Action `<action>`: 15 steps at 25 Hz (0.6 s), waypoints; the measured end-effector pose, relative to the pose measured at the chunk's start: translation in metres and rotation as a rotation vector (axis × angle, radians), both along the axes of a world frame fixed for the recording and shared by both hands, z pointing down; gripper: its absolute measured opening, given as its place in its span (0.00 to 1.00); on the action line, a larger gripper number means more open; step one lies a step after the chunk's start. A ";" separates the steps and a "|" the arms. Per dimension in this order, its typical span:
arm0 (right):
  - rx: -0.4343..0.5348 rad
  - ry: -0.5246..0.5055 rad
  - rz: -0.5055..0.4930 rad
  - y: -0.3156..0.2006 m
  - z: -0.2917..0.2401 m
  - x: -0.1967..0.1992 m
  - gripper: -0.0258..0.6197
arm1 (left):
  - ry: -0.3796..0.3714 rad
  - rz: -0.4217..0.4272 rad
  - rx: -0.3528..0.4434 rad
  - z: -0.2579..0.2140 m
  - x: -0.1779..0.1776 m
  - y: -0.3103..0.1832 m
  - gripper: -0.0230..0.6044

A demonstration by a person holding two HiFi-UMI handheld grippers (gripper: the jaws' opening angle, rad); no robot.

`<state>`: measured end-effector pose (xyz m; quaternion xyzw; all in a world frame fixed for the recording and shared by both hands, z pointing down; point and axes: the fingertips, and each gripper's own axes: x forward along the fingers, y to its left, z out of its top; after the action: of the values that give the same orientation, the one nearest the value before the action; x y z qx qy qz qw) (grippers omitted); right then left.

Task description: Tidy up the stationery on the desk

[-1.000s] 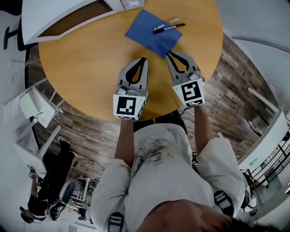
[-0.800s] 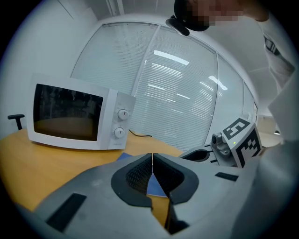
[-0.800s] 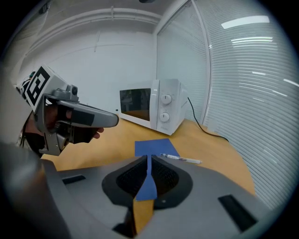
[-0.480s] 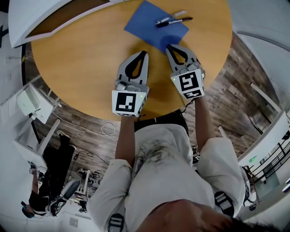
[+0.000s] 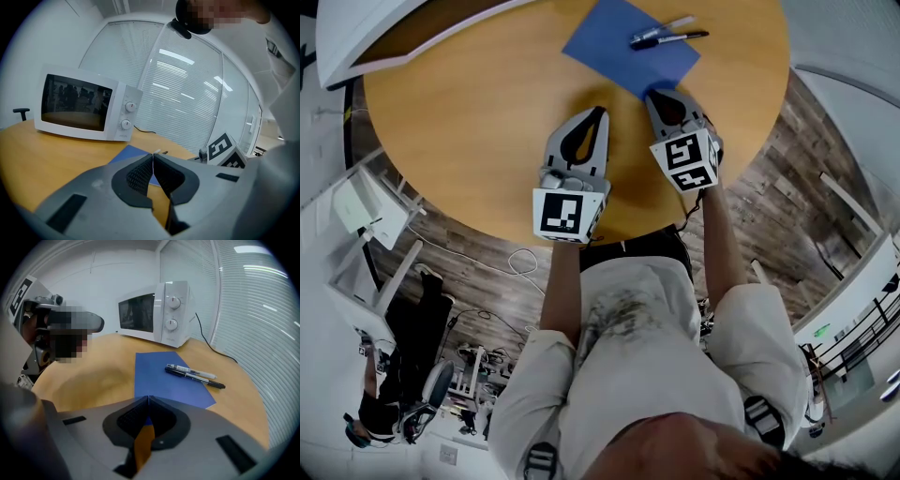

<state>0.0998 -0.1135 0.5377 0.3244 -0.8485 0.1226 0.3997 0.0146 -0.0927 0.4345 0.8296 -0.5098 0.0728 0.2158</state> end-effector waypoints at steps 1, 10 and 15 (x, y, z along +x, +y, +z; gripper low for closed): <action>-0.002 -0.002 0.000 0.002 0.001 -0.001 0.14 | -0.001 -0.001 -0.001 0.000 -0.001 0.002 0.06; -0.022 -0.008 -0.030 0.019 0.001 -0.022 0.14 | 0.005 -0.036 -0.004 0.001 -0.021 0.022 0.05; -0.038 -0.014 -0.079 0.040 0.004 -0.039 0.14 | 0.003 -0.057 -0.011 0.002 -0.029 0.038 0.06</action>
<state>0.0611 -0.0739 0.5418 0.2822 -0.8609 0.1250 0.4044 -0.0144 -0.0549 0.4365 0.8136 -0.5326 0.0679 0.2231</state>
